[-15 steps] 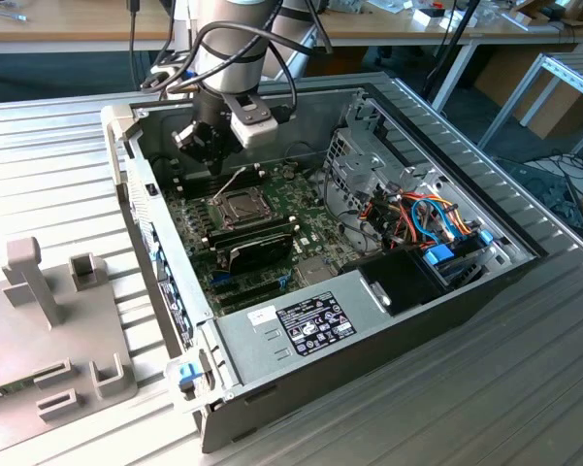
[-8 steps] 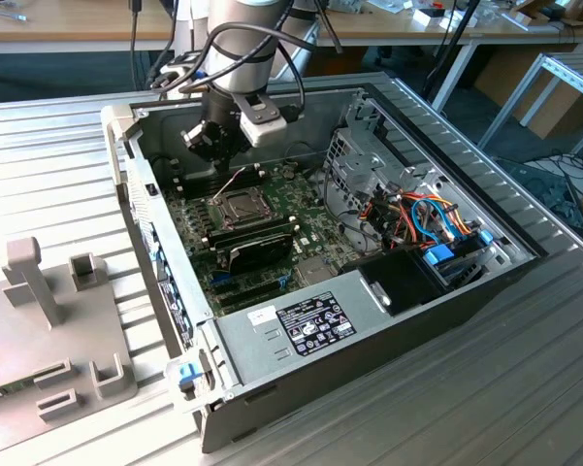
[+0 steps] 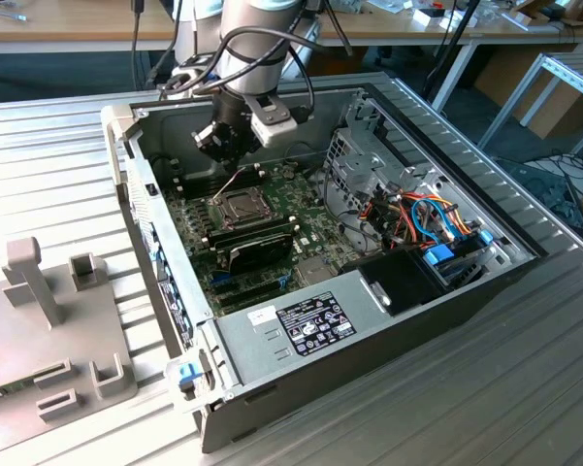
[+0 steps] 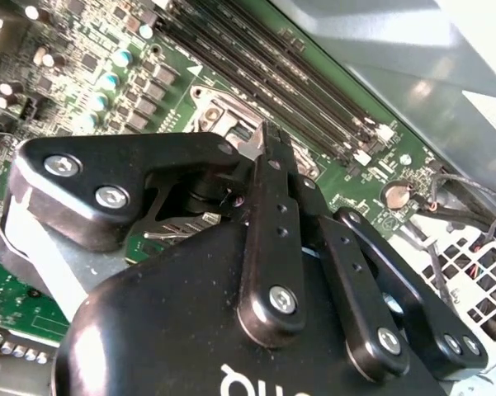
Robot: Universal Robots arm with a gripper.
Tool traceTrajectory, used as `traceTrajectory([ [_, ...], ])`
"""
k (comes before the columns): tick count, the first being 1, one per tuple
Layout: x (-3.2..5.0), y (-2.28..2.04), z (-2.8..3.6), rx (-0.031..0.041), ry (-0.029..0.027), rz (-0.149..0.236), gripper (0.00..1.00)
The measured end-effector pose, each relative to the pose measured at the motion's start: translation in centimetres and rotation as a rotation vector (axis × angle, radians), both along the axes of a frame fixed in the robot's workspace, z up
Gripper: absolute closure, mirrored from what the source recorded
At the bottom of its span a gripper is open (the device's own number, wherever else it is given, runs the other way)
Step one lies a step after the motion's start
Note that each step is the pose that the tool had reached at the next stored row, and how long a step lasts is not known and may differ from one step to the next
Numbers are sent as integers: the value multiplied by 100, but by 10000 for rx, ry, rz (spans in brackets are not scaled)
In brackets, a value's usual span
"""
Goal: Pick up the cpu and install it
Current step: 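Install the first cpu locking lever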
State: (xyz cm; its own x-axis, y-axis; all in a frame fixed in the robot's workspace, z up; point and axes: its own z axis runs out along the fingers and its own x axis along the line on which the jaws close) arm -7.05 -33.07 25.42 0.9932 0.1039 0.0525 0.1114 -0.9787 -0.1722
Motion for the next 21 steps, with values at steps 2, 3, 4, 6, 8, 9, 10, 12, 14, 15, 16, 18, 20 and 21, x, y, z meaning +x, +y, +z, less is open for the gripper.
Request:
traceTrajectory([
  [2, 8, 0, -2, 110, 1, 1, 89],
  [3, 8, -1, -2, 140, 1, 0, 89],
  [4, 8, -3, -2, 143, 0, 0, 89],
  [6, 9, -12, -2, 144, 1, 2, 89],
  [8, 9, -21, -2, 172, 1, 1, 89],
  [9, 9, -25, -3, 194, 1, 1, 89],
  [10, 8, -28, -3, 207, 0, 1, 89],
  [12, 8, -28, -3, 155, 1, 0, 89],
  [14, 18, -29, -5, 44, 1, 3, 89],
  [15, 26, -29, -6, 25, 1, 2, 89],
  [16, 36, -29, -7, 1, 1, 1, 89],
  [18, 50, -29, -9, -37, 1, 1, 89],
  [20, 75, -28, -20, -83, 0, 1, 89],
  [21, 83, -28, -26, -86, 1, 1, 89],
])
